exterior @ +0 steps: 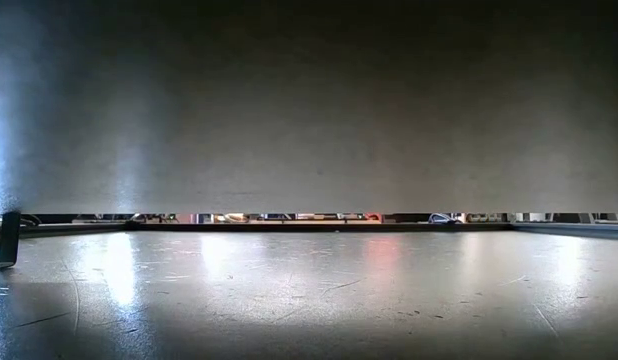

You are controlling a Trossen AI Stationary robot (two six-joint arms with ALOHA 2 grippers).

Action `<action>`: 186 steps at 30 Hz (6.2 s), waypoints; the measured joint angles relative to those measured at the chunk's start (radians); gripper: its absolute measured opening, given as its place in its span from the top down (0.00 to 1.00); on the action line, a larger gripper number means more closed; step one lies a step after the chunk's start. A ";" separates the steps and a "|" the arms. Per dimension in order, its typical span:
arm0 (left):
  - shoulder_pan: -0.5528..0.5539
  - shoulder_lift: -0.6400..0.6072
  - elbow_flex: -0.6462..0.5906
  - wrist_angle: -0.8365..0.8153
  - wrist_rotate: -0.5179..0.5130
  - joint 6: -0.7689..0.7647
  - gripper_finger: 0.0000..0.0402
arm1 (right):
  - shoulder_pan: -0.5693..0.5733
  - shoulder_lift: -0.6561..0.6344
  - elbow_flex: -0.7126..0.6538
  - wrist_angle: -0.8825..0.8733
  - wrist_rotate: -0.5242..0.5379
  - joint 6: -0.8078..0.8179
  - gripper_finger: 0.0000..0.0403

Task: Place and stack bowls onto a shelf
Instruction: Stack the yellow bowl on top of the light blue bowl on the shelf, then return to Home Position

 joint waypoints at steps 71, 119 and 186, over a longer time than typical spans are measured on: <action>-0.168 -0.017 -0.002 -0.469 1.164 -0.726 1.00 | 0.123 -0.122 0.402 -0.764 -1.238 -0.066 0.56; -0.237 0.111 0.168 -0.708 0.861 -0.644 0.63 | 0.270 -0.693 -0.674 0.322 -1.371 -0.189 0.58; -0.212 -0.105 0.164 -0.942 0.441 -0.731 0.63 | -0.378 -1.518 -1.421 0.942 -1.572 -0.546 0.59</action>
